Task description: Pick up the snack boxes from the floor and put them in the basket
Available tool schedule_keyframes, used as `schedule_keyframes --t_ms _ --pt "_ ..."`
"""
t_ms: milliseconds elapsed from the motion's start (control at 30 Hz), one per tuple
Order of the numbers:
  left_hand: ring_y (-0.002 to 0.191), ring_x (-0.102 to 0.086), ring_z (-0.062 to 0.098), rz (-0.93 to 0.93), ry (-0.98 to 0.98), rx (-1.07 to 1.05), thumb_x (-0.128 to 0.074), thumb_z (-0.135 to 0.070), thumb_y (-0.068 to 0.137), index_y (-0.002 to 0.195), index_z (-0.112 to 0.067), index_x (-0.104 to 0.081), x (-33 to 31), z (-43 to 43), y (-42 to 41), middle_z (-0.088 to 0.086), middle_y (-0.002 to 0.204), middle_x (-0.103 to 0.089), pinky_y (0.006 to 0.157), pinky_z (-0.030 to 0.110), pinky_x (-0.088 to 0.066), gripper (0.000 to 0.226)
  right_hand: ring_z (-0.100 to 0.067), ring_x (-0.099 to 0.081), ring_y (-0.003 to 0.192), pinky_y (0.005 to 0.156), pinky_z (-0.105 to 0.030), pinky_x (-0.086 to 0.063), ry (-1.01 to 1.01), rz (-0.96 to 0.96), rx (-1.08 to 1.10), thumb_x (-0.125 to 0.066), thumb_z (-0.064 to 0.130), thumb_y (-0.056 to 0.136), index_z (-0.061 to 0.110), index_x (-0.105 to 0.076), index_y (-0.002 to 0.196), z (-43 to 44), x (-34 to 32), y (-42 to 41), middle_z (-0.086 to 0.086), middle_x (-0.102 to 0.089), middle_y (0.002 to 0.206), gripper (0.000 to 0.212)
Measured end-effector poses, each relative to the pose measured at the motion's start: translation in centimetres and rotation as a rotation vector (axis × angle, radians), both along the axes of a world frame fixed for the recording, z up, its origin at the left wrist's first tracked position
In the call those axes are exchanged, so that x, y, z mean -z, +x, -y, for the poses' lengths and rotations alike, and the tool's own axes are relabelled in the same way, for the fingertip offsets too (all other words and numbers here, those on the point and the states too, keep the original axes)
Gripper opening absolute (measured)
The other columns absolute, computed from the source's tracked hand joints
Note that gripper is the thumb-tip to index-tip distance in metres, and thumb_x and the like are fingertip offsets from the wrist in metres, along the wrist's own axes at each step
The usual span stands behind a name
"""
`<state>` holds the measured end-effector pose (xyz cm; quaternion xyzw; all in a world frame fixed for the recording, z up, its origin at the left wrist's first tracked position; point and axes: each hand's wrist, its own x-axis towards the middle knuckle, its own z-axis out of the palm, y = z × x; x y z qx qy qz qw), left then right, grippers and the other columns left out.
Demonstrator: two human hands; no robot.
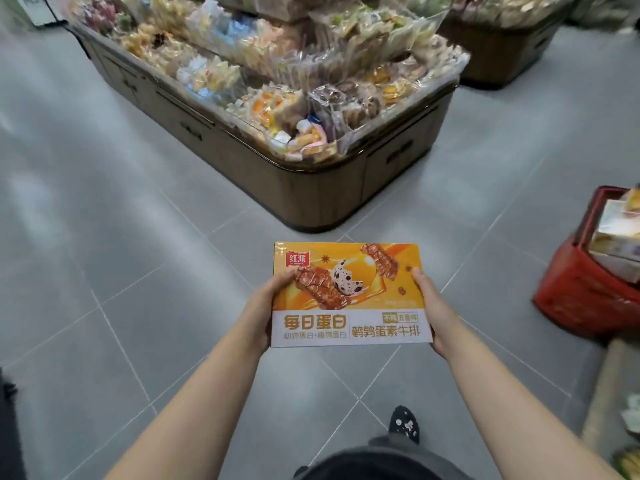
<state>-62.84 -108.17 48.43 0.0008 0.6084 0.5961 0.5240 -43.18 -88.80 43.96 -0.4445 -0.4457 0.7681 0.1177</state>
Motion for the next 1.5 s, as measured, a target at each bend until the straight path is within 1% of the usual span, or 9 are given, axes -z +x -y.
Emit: schedule_keyframes --t_ms 167,433,567,733,900,1033,1267,1367,1500 --pt "0.063 -0.073 0.026 -0.023 -0.06 0.123 -0.057 -0.046 0.087 0.098 -0.015 -0.066 0.5 -10.0 3.9 0.011 0.079 -0.076 0.066 0.038 -0.06 0.035 -0.034 -0.071 0.094 0.077 -0.043 -0.058 -0.058 0.046 0.136 -0.052 0.065 0.083 0.021 -0.066 0.118 -7.5 1.5 5.0 -0.013 -0.073 0.107 0.057" --pt "0.083 -0.072 0.034 -0.041 -0.074 0.265 -0.063 -0.055 0.079 0.111 -0.014 -0.069 0.9 -26.2 9.3 0.018 0.101 -0.074 0.083 0.05 -0.057 0.053 -0.028 -0.074 0.077 0.073 -0.039 -0.058 -0.044 0.086 0.306 -0.047 0.059 0.09 0.017 -0.071 0.102 -20.0 0.8 12.8 -0.011 -0.076 0.094 0.049" --pt "0.099 -0.067 0.042 -0.063 -0.072 0.289 -0.067 -0.052 0.076 0.115 -0.012 -0.067 1.0 -33.1 10.5 0.021 0.107 -0.071 0.088 0.055 -0.053 0.057 -0.031 -0.073 0.087 0.08 -0.045 -0.058 -0.065 0.081 0.409 -0.048 0.061 0.088 0.017 -0.07 0.11 -24.5 1.0 14.9 -0.011 -0.075 0.1 0.053" --pt "0.08 -0.068 0.037 -0.071 -0.042 0.307 -0.068 -0.04 0.08 0.099 -0.011 -0.072 2.0 -41.4 10.5 0.025 0.105 -0.07 0.077 0.048 -0.057 0.035 -0.03 -0.073 0.091 0.07 -0.039 -0.059 -0.083 0.082 0.526 -0.052 0.062 0.086 0.019 -0.066 0.119 -30.5 2.0 15.4 -0.01 -0.074 0.103 0.056" --pt "0.1 -0.065 0.046 -0.05 -0.057 0.393 -0.079 -0.047 0.06 0.108 -0.006 -0.07 2.9 -51.3 7.9 0.025 0.11 -0.069 0.089 0.063 -0.049 0.064 -0.03 -0.072 0.091 0.072 -0.042 -0.059 -0.094 0.083 0.615 -0.051 0.062 0.087 0.02 -0.066 0.117 -37.7 2.8 13.7 -0.01 -0.074 0.103 0.054" --pt "0.096 -0.065 0.045 -0.074 -0.065 0.538 -0.078 -0.049 0.061 0.109 -0.005 -0.069 2.8 -59.1 5.7 0.026 0.108 -0.069 0.088 0.06 -0.051 0.066 -0.032 -0.071 0.095 0.082 -0.052 -0.056 -0.138 0.049 0.715 -0.055 0.063 0.083 0.02 -0.064 0.122 -42.6 2.7 12.2 -0.012 -0.073 0.106 0.059" --pt "0.077 -0.071 0.035 -0.069 -0.083 0.779 -0.077 -0.047 0.065 0.115 -0.003 -0.065 3.2 -72.6 7.0 0.023 0.103 -0.071 0.075 0.048 -0.059 0.068 -0.026 -0.072 0.091 0.066 -0.038 -0.059 -0.145 0.121 0.868 -0.05 0.074 0.077 0.026 -0.059 0.127 -49.8 2.3 14.0 -0.007 -0.074 0.106 0.069" --pt "0.075 -0.071 0.034 -0.07 -0.119 0.856 -0.074 -0.048 0.072 0.117 -0.004 -0.062 4.1 -77.8 9.2 0.021 0.1 -0.073 0.073 0.046 -0.059 0.065 -0.026 -0.073 0.089 0.063 -0.037 -0.059 -0.133 0.177 0.972 -0.057 0.079 0.063 0.026 -0.055 0.13 -53.1 2.3 15.7 -0.007 -0.073 0.107 0.086" --pt "0.075 -0.071 0.035 -0.058 -0.152 0.915 -0.075 -0.05 0.07 0.12 -0.004 -0.059 5.2 -84.8 12.5 0.022 0.101 -0.072 0.071 0.049 -0.06 0.07 -0.024 -0.072 0.083 0.059 -0.03 -0.056 -0.123 0.237 1.065 -0.054 0.067 0.081 0.022 -0.056 0.127 -58.6 2.2 18.3 -0.007 -0.073 0.102 0.065"
